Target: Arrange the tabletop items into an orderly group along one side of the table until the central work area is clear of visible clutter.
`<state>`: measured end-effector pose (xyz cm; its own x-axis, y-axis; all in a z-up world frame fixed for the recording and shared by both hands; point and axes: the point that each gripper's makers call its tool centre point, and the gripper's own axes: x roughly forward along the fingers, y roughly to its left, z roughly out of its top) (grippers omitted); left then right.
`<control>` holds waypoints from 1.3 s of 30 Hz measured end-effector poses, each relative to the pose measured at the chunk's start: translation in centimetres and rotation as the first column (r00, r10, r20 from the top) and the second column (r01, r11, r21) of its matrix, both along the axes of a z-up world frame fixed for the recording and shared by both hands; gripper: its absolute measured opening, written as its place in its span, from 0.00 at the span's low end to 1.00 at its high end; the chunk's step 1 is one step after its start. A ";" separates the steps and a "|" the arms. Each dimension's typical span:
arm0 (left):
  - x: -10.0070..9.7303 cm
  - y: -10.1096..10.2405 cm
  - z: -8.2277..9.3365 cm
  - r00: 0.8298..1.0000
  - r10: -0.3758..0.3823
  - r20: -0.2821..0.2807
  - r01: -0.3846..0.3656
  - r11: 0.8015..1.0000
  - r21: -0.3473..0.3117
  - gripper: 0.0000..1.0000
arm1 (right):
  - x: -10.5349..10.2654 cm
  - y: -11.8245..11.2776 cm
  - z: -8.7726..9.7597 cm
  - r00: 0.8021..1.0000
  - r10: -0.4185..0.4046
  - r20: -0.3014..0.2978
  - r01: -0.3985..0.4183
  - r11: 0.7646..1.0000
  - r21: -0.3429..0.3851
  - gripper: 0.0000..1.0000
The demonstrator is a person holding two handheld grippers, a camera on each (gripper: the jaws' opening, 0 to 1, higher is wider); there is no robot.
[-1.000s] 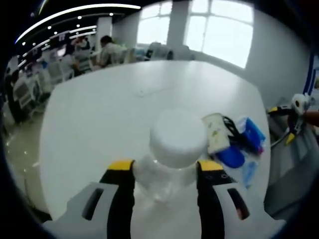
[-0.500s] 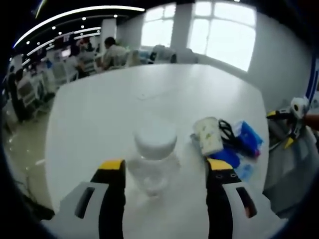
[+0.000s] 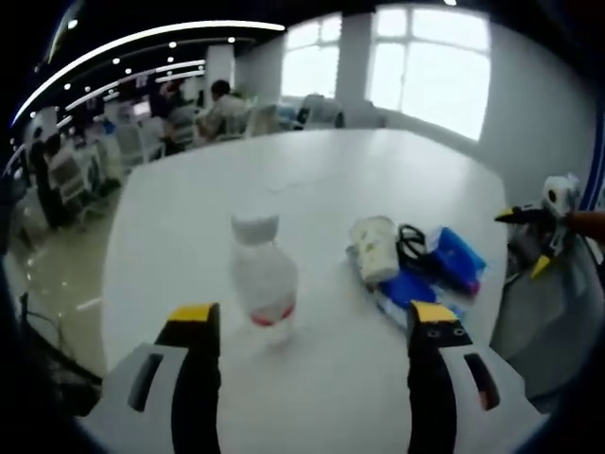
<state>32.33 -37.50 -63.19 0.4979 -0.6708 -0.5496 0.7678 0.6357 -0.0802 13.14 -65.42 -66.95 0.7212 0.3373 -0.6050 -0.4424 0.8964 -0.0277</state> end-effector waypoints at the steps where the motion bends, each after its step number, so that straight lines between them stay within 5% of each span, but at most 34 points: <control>1: -0.3 0.1 0.2 1.000 0.005 0.003 -0.005 1.000 -0.003 0.80 | 0.0 0.0 0.1 1.000 -0.002 0.004 0.002 1.000 0.009 1.00; 16: -7.4 -1.5 2.6 0.996 0.032 0.086 -0.027 0.998 -0.056 1.00 | -0.1 0.4 -0.1 1.000 0.026 -0.002 -0.026 1.000 -0.016 1.00; 22: -9.9 -2.4 2.3 0.992 0.032 0.119 -0.027 0.999 -0.045 1.00 | 0.1 0.3 0.1 1.000 0.020 0.008 -0.020 1.000 -0.016 1.00; 28: -12.7 -3.7 0.8 0.996 0.028 0.089 -0.023 0.998 -0.062 1.00 | 0.1 0.2 0.1 1.000 0.024 0.013 -0.023 0.999 -0.024 1.00; 29: -13.3 -3.5 0.1 0.996 0.018 0.091 -0.019 1.000 0.002 1.00 | 0.1 0.2 0.1 1.000 0.023 0.013 -0.022 0.999 -0.025 1.00; 30: -12.8 -2.8 0.3 0.982 -0.025 0.186 0.001 0.992 0.126 1.00 | 0.1 0.2 0.1 1.000 0.021 0.013 -0.021 0.999 -0.028 1.00; 31: -12.5 -2.7 0.6 0.974 -0.035 0.223 -0.002 0.986 0.164 1.00 | 0.1 0.1 0.1 1.000 0.020 0.014 -0.019 0.999 -0.032 1.00; 32: -12.4 -3.1 1.1 0.971 -0.023 0.239 -0.007 0.992 0.123 1.00 | 0.1 0.1 0.1 1.000 0.019 0.016 -0.019 0.999 -0.035 1.00; 34: -12.7 -3.6 1.0 0.982 0.001 0.191 -0.009 0.999 0.041 1.00 | 0.1 0.1 0.1 1.000 0.019 0.017 -0.019 0.999 -0.036 1.00; 36: -13.0 -2.8 0.1 0.992 0.023 0.128 -0.032 0.997 0.070 1.00 | 0.1 0.0 0.2 1.000 0.017 0.019 -0.017 0.999 -0.039 1.00; 39: -13.5 -2.6 0.1 0.989 0.002 0.148 -0.015 0.996 0.088 1.00 | 0.1 -0.1 0.2 1.000 0.013 0.023 -0.012 0.999 -0.045 1.00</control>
